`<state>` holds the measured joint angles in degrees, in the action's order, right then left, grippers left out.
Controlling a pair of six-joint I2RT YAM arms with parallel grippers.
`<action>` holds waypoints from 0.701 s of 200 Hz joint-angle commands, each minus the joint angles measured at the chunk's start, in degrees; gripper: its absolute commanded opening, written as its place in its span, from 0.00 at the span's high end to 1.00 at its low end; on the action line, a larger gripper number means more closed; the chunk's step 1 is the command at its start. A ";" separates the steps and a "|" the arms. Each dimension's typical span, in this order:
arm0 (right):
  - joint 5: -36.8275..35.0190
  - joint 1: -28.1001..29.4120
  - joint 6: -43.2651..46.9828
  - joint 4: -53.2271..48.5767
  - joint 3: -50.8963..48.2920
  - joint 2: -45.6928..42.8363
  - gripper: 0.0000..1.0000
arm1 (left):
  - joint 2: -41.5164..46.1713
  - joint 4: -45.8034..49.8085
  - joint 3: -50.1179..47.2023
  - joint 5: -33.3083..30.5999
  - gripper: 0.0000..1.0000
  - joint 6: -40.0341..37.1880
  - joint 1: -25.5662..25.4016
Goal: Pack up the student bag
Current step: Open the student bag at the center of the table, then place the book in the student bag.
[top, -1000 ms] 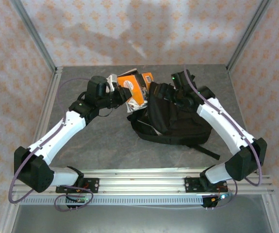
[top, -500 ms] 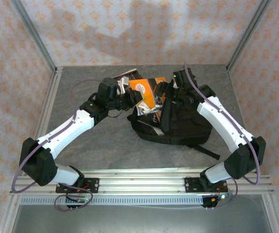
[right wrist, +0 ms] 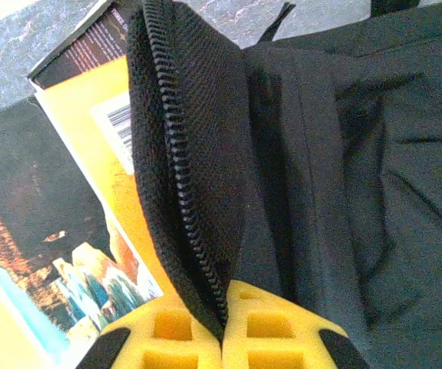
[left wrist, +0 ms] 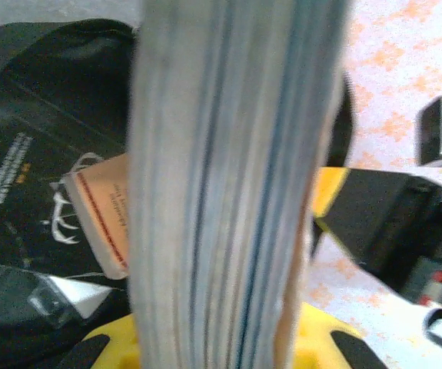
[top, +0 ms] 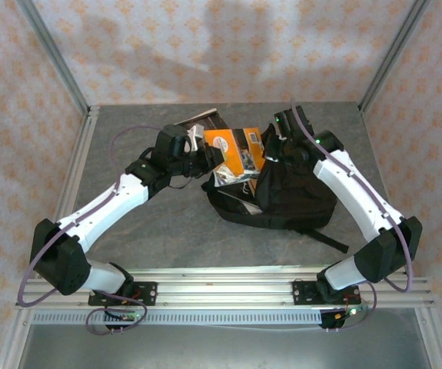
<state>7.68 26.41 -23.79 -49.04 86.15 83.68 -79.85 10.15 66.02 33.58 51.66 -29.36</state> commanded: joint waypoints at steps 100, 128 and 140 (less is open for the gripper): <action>-0.15 -0.27 13.66 -10.86 14.56 -0.79 1.00 | -1.49 5.89 4.96 8.14 1.00 -3.91 1.56; 1.94 -0.31 13.92 -10.54 14.65 -1.76 1.00 | -4.80 2.56 7.00 9.34 1.00 -2.66 -0.08; 3.53 -0.39 13.93 -10.21 15.12 -2.07 1.00 | -6.51 2.00 7.88 9.58 1.00 -2.99 -0.97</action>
<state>8.62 26.41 -11.29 -60.66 98.54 85.23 -83.90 19.11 70.11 39.99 48.14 -28.58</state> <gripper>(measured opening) 0.044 0.114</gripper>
